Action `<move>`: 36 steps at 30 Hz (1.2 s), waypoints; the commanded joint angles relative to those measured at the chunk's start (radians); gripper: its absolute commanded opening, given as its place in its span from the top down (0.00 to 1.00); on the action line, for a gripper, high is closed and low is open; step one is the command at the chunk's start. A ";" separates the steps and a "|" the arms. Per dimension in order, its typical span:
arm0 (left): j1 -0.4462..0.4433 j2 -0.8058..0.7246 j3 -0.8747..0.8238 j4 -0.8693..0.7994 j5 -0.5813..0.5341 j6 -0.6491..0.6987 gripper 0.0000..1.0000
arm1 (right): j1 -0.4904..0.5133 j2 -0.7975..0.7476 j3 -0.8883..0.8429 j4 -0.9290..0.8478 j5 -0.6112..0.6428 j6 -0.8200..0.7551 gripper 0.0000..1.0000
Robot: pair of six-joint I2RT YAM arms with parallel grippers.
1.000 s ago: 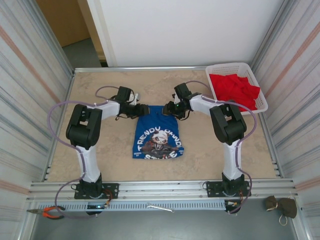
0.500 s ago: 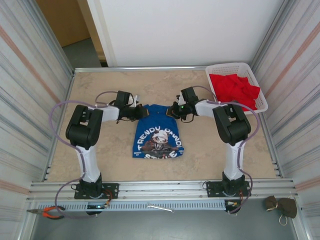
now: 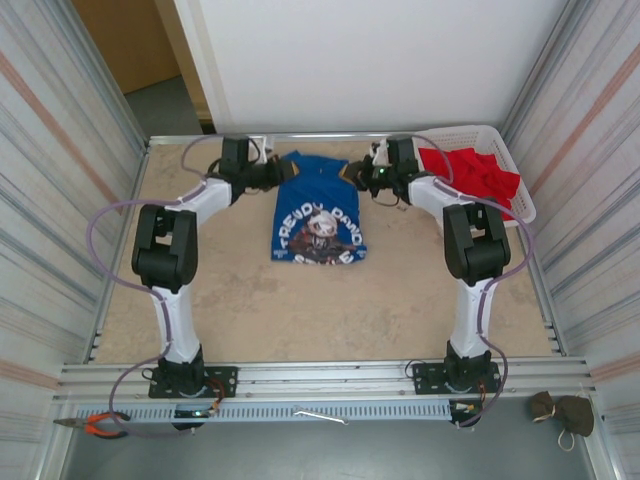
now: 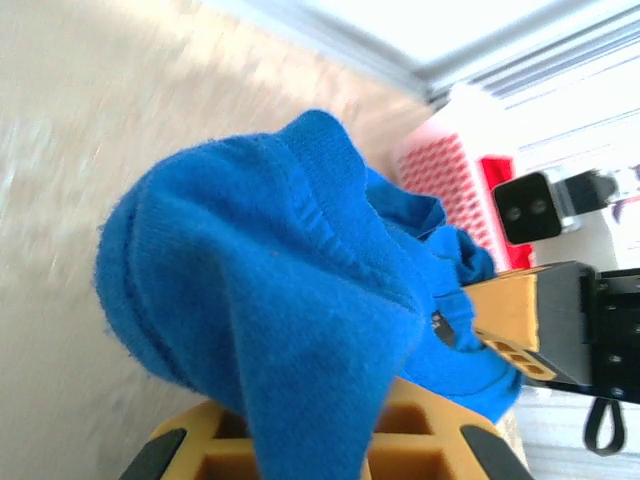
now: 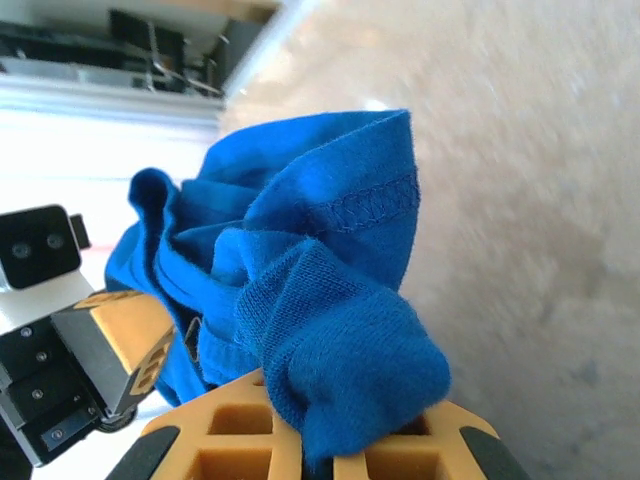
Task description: Fold the inside-out t-shirt
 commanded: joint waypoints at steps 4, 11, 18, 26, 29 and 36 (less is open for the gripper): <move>0.011 -0.113 0.116 -0.021 0.043 -0.020 1.00 | -0.039 -0.107 0.132 -0.014 -0.068 0.048 1.00; -0.041 -0.317 -0.230 0.090 0.031 -0.014 1.00 | 0.011 -0.298 -0.183 0.061 -0.044 0.024 1.00; -0.137 -0.467 -0.712 0.247 -0.045 -0.027 1.00 | 0.141 -0.485 -0.671 0.185 0.058 -0.012 1.00; -0.142 -0.472 -0.772 0.160 -0.163 0.090 1.00 | 0.149 -0.524 -0.721 0.076 0.157 -0.144 1.00; -0.143 -0.409 -0.697 0.119 -0.204 0.143 1.00 | 0.128 -0.476 -0.651 0.020 0.191 -0.203 1.00; -0.137 -0.213 -0.515 0.051 -0.295 0.237 0.99 | 0.054 -0.290 -0.497 0.002 0.206 -0.214 1.00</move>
